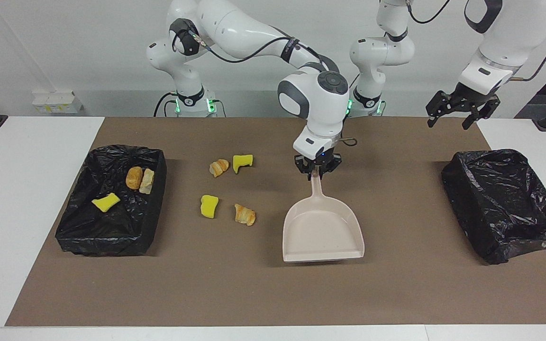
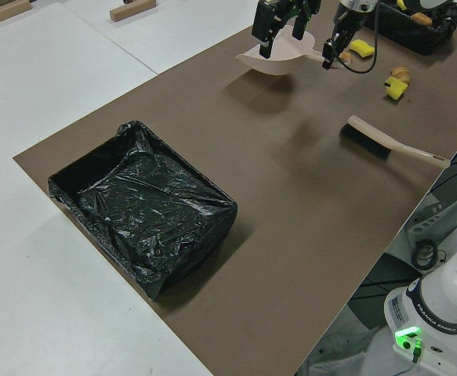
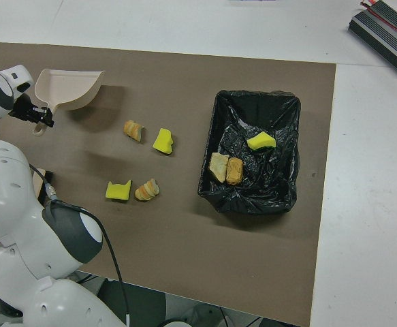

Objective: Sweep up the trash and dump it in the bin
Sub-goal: 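Bring the empty dustpan back to the table center with the right gripper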

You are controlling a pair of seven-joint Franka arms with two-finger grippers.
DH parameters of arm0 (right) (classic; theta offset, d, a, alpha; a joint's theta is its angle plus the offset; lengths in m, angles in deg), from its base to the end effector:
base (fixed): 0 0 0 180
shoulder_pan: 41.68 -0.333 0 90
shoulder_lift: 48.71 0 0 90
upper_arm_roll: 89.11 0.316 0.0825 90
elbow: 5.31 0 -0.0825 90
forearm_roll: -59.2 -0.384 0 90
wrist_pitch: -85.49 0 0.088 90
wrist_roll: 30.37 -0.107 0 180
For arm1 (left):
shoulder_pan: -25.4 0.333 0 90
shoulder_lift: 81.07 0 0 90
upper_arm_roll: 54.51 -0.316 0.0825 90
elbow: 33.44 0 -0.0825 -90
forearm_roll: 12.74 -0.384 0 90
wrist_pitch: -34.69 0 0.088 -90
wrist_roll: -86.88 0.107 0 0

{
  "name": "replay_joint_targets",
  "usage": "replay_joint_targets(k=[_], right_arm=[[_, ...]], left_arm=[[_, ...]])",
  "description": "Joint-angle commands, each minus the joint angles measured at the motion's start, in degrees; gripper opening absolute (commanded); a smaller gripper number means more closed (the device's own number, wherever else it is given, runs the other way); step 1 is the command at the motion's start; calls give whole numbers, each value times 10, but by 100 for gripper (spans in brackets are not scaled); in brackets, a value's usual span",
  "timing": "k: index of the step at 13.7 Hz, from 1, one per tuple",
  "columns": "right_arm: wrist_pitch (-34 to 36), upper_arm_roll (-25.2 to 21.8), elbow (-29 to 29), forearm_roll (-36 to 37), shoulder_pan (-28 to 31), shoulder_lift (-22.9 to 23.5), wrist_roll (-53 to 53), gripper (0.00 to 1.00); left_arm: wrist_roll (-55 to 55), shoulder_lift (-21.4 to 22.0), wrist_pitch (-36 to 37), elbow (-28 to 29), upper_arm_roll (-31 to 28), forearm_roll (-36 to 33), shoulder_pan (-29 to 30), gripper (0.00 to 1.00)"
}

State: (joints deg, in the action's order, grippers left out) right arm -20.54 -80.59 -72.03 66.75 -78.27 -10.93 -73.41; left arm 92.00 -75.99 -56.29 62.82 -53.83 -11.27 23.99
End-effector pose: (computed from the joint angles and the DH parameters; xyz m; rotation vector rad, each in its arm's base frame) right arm 0.5517 0.4962 0.4147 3.1365 0.0598 0.0774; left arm 0.5270 -0.0222 0.6224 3.1108 -0.1952 -0.0044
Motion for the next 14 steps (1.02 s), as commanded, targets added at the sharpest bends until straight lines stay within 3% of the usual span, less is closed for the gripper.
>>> replay_joint_targets(k=[1,5,7,14], right_arm=[[8,1,7,-19,-1,-5,-3,0],[11,5,-14,-32,-7,-14,-1,0],[-3,4,-15,-31,-30,8,-11,0],[-21,4,-18,-55,-22,14,-14,0]], left_arm=[[2,10,-2,9,-1,-8,-1,100],[2,10,-3,9,-1,-8,-1,100],[2,10,-3,9,-1,-8,-1,100],[2,10,-1,9,-2,-8,-1,100]])
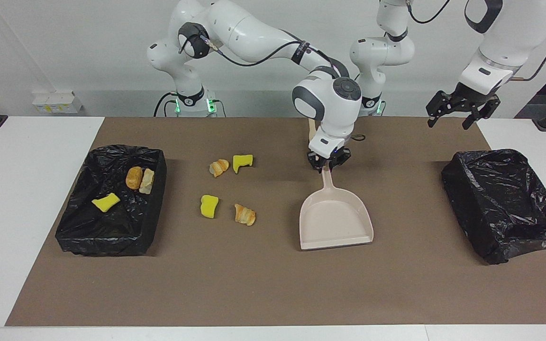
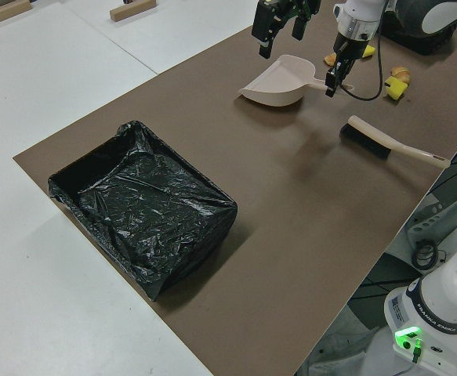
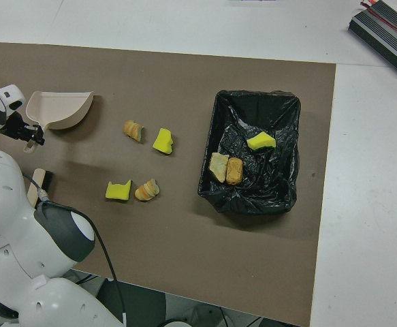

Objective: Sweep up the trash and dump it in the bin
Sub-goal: 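Bring the empty dustpan back to the table center with the right gripper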

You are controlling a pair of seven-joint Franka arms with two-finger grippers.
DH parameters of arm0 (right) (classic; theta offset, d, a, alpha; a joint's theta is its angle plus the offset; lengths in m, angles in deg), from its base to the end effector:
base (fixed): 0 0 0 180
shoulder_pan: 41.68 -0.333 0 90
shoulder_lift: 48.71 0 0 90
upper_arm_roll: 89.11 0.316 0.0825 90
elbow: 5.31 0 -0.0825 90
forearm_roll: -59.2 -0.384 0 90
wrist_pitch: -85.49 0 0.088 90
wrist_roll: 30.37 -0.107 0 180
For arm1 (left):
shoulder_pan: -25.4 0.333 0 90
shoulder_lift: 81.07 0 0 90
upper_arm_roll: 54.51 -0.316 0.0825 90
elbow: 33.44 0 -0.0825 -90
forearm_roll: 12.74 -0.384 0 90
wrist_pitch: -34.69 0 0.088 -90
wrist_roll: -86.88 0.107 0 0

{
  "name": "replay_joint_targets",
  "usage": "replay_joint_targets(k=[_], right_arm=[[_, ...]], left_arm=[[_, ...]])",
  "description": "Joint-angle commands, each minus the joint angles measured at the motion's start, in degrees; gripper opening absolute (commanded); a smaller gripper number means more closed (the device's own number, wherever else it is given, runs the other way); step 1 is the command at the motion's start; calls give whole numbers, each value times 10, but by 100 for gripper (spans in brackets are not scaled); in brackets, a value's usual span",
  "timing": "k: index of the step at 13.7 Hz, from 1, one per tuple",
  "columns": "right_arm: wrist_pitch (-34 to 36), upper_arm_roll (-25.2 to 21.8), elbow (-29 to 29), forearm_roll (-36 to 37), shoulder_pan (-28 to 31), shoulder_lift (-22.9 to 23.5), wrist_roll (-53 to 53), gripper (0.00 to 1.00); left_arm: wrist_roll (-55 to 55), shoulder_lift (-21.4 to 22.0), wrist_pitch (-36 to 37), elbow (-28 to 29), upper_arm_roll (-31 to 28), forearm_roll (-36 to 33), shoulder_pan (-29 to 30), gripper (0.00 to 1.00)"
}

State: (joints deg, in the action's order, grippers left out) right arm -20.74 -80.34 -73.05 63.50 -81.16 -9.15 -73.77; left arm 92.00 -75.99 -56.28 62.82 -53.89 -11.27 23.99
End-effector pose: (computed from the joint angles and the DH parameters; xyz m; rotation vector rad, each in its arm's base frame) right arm 0.5207 0.5285 0.3837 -3.1297 -0.1127 0.0411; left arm 0.5270 -0.0216 0.6223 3.1108 -0.1935 -0.0047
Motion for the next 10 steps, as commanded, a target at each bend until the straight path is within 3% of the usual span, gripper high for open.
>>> replay_joint_targets(k=[1,4,7,10], right_arm=[[-28,1,-19,-27,9,-5,-11,0],[-90,1,-62,-33,15,-13,-37,0],[-98,1,-69,-46,21,-15,-38,0],[-97,2,-69,-49,31,-15,-36,38]], left_arm=[[2,10,-1,9,-4,-8,0,100],[4,12,-2,13,-5,-8,-2,100],[-1,3,-20,16,-5,-4,-3,100],[2,-14,-47,12,-5,-2,-3,100]])
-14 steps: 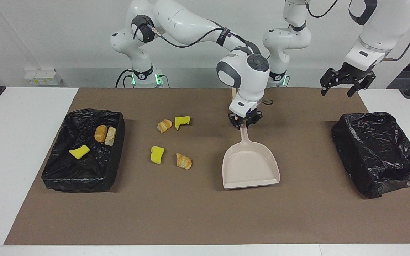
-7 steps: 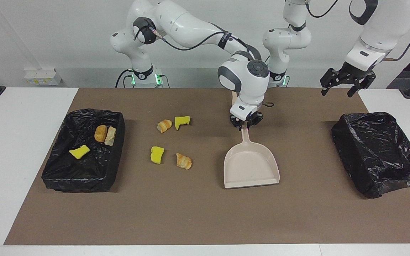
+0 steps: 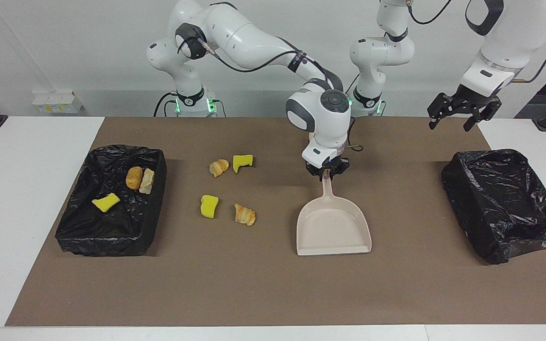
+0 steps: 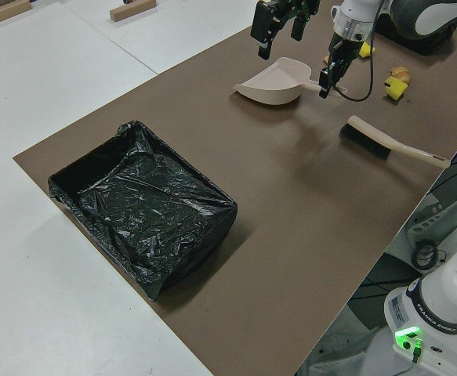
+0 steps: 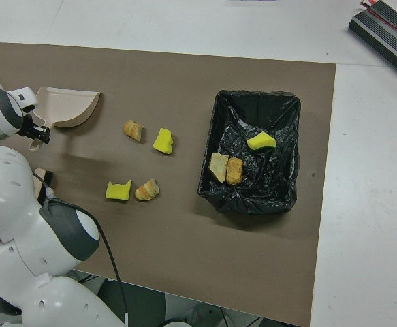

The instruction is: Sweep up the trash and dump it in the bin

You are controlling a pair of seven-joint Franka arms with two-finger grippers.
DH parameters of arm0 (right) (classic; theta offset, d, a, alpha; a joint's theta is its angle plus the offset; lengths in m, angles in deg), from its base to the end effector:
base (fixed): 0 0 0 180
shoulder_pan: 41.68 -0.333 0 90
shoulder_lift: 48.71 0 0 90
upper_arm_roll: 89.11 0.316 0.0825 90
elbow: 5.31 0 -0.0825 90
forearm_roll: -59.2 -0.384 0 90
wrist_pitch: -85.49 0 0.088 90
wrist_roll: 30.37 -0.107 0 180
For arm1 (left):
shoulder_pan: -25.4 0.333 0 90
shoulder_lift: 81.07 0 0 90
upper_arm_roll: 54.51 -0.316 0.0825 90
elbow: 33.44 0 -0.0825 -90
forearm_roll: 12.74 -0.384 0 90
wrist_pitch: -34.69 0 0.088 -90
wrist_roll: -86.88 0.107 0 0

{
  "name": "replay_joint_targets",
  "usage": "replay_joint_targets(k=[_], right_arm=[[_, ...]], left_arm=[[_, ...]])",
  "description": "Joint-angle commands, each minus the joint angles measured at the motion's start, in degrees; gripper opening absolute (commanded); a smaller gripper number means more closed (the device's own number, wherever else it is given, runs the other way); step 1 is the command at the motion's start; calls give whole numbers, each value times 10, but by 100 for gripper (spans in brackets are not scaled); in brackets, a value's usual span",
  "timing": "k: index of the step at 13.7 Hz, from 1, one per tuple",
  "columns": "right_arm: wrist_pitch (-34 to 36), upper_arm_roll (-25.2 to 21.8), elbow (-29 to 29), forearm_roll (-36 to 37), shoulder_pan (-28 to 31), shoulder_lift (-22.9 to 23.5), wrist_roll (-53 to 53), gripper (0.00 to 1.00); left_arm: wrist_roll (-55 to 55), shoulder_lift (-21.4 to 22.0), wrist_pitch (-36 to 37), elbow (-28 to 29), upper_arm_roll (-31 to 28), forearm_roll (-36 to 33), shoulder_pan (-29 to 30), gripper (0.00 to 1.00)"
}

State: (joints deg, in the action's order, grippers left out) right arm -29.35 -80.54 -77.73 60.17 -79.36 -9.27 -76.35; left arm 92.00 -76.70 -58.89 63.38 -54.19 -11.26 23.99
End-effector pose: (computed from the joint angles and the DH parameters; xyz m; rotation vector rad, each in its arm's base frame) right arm 0.5354 0.5178 0.3598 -3.0444 0.0381 0.0235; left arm 0.5351 -0.0189 0.6152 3.1112 -0.1841 0.0319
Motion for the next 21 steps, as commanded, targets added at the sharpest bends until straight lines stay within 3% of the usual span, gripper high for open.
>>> replay_joint_targets(k=[1,2,7,11,14,18,21], right_arm=[[-11,4,-22,-17,14,-14,-11,47],[-11,4,-22,-17,15,-15,-11,55],[-4,4,-26,-25,38,-48,-13,75],[9,3,-103,-25,84,-149,-11,96],[9,2,-167,-23,133,-239,2,100],[41,0,-176,-8,203,-303,11,100],[94,0,-176,-5,255,-351,73,100]], left_arm=[[1,-19,-23,2,-1,-2,-6,100],[1,-35,-27,-7,-1,-2,-8,100],[0,-110,-64,-43,3,3,-16,100],[-20,-148,-126,-39,23,12,-26,100],[-78,-150,-166,3,50,17,-51,100],[-176,-147,-234,87,127,11,-62,100],[-269,-141,-267,129,150,-20,-97,100]])
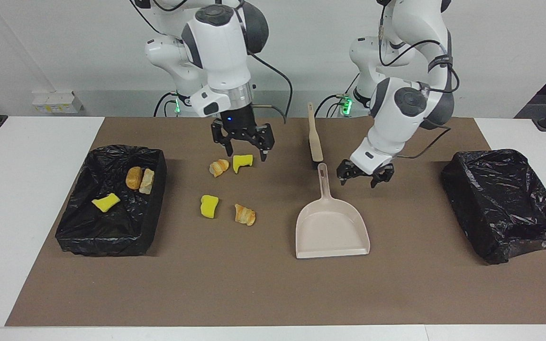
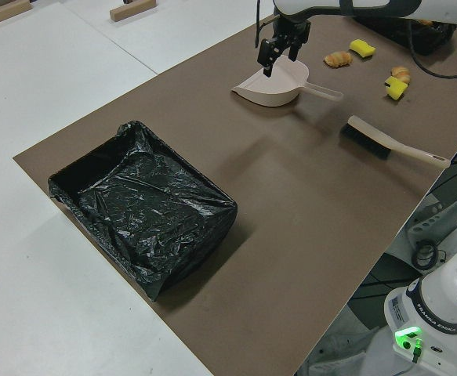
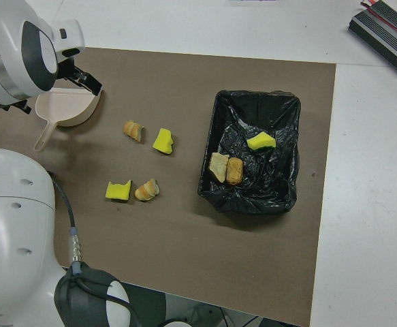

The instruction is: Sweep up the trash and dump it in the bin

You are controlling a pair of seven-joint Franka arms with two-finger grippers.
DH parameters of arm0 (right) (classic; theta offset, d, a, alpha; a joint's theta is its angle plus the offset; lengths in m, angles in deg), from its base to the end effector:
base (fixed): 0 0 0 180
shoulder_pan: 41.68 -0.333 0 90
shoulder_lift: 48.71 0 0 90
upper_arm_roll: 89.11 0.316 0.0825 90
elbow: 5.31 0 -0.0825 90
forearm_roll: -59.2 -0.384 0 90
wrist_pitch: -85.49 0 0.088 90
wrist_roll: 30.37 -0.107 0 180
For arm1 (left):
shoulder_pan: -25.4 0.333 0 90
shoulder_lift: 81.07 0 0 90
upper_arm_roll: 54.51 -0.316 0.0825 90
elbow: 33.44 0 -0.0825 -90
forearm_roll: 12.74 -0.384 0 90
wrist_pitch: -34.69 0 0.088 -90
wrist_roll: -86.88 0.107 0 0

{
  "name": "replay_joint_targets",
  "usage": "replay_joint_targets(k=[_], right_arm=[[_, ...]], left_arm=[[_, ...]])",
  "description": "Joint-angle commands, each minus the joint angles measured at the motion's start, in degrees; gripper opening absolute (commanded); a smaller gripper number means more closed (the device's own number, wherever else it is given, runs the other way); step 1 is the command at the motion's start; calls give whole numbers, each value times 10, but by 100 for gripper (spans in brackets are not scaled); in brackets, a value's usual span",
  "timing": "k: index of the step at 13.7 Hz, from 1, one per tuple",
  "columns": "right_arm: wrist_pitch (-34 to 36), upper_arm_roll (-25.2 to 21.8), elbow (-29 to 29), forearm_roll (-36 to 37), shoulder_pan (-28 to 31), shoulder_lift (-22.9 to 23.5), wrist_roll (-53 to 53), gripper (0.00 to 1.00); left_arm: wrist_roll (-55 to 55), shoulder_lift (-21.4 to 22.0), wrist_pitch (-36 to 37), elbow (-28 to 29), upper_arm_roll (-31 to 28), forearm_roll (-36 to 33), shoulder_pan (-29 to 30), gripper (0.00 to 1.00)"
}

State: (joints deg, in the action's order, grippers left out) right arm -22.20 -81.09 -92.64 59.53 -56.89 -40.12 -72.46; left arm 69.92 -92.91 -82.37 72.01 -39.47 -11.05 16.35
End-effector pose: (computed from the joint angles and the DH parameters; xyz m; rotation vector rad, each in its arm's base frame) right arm 0.5787 0.2410 0.5896 -2.9658 0.4964 -0.2506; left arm 0.5609 -0.2440 0.4195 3.0616 -0.1619 -0.0389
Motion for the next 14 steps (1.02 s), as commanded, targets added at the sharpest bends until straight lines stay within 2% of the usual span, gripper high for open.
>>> replay_joint_targets(k=[1,5,8,9,10,13,14], right_arm=[[50,5,-26,1,47,-60,47,100],[137,5,-21,1,80,-116,97,100],[172,4,-2,0,106,-119,147,100],[193,3,18,2,111,-111,162,100],[215,3,33,2,116,-105,183,100],[238,3,39,2,137,-106,204,100],[240,3,38,2,142,-106,210,100]], left_arm=[[-82,23,-52,65,17,-30,-24,100],[-169,23,-113,120,50,-72,-28,100],[-178,22,-115,125,51,-87,-34,98],[-177,22,-115,125,51,-94,-34,88],[-177,22,-115,125,51,-96,-34,72],[-170,20,-113,124,54,-97,-33,0],[-170,16,-105,117,54,-97,-33,0]])
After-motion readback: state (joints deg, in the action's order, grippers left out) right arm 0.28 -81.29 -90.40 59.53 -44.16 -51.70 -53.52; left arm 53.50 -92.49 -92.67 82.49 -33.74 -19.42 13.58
